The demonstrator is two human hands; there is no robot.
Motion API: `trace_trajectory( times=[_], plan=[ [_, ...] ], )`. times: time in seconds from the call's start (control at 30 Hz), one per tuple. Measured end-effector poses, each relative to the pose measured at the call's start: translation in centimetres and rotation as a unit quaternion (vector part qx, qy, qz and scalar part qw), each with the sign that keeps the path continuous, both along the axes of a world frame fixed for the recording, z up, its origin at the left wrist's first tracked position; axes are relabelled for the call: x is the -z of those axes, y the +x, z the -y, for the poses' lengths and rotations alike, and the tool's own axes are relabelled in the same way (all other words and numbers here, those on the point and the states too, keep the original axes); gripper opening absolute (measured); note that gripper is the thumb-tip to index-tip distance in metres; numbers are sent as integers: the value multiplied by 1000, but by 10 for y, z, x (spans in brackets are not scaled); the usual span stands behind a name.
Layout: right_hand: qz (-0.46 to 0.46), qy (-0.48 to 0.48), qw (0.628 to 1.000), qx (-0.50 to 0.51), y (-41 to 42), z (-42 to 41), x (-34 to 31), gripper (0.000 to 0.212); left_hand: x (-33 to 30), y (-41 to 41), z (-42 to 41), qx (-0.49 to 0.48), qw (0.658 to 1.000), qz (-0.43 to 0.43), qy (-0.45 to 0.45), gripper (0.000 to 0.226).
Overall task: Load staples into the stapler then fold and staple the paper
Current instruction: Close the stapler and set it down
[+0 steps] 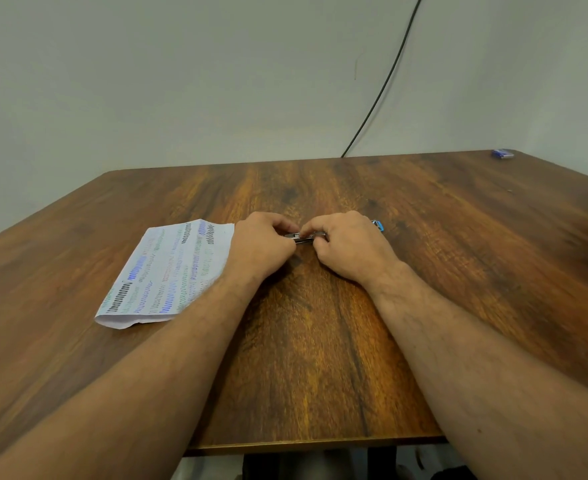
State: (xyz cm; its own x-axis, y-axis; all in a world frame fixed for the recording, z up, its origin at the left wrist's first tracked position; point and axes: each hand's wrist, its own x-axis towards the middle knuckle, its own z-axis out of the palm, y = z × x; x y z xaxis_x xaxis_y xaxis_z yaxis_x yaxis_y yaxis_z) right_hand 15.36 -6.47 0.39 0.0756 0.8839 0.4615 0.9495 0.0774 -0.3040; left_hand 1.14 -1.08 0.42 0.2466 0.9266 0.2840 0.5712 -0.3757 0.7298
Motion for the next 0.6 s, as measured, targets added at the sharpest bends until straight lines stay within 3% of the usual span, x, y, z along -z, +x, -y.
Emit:
trace_trajectory(
  times=[0.33, 0.43, 0.6],
  plan=[
    [-22, -18, 998, -52, 3, 0, 0, 28, -3, -4, 2, 40, 997, 55, -34, 30],
    [-72, 29, 995, -56, 4, 0, 1, 29, -3, -3, 0, 40, 997, 55, -38, 28],
    [-183, 108, 976, 37, 12, -3, 2, 22, -3, -2, 0, 18, 997, 60, -48, 23]
  ],
)
